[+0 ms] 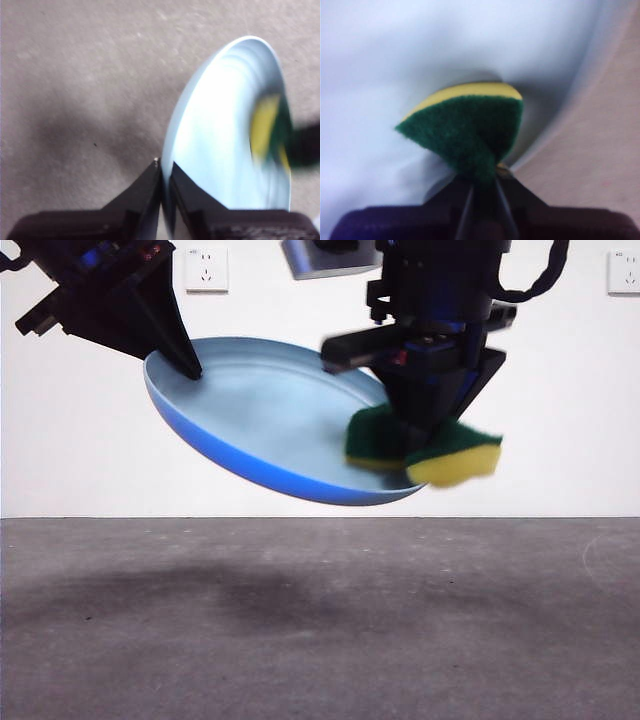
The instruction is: Pick up the plate,pick up the cloth,clean the plate with the cloth
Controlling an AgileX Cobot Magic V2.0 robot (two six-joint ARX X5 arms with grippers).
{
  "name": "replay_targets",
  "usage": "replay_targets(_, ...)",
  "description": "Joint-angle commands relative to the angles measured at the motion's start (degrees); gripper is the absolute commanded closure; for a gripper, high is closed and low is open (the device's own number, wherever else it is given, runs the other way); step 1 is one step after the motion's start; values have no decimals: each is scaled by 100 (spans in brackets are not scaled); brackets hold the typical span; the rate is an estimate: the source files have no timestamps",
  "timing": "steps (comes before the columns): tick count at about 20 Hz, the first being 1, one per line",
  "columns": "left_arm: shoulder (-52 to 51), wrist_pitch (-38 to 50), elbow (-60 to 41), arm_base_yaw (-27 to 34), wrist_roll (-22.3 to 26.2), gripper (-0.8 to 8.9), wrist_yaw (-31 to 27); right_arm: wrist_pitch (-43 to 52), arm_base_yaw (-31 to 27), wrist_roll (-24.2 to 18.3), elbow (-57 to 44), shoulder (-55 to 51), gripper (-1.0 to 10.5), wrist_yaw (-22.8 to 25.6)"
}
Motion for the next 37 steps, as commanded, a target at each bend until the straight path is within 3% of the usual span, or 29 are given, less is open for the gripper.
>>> replay_targets(1, -24, -28, -13, -22, -109, 821, 389, 791, -216, -31, -24, -96, 962, 101)
replay_targets(5, -24, -33, -11, -66, -109, 821, 470, 1836, -363, -24, -24, -125, 962, -1121)
replay_targets(10, -24, 118, -13, -66, -111, 821, 463, 2256, -341, 199, -24, -122, 962, -3307)
replay_targets(13, -24, 278, -11, -63, -118, 821, 442, 2072, -216, 275, -24, -122, 962, -3853)
replay_targets(17, -24, 494, -11, -59, -120, 821, 435, 1134, -109, 184, -24, -122, 962, -3956)
replay_targets(19, -24, 492, -11, -59, -118, 821, 435, 404, -122, -70, -24, -122, 962, -3598)
replay_targets(21, -24, 446, -11, -59, -116, 821, 452, -133, -138, -138, -24, -129, 962, -2446)
replay_targets(24, -24, 299, -11, -61, -116, 821, 476, -81, -289, -136, -24, -133, 962, -426)
replay_targets(27, -24, 168, -11, -66, -111, 821, 649, 623, -387, -133, -24, -138, 962, 164)
replay_targets(29, -24, 122, -11, -66, -111, 821, 743, 1169, -437, -109, -24, -155, 962, 114)
replay_targets(32, -24, 111, -11, -66, -111, 821, 765, 2033, -459, 157, -24, -155, 962, -348)
replay_targets(34, -24, 105, -11, -66, -111, 821, 765, 2328, -457, 334, -24, -155, 962, -933)
replay_targets(37, -24, 96, -11, -66, -109, 821, 750, 2474, -455, 448, -24, -155, 962, -2371)
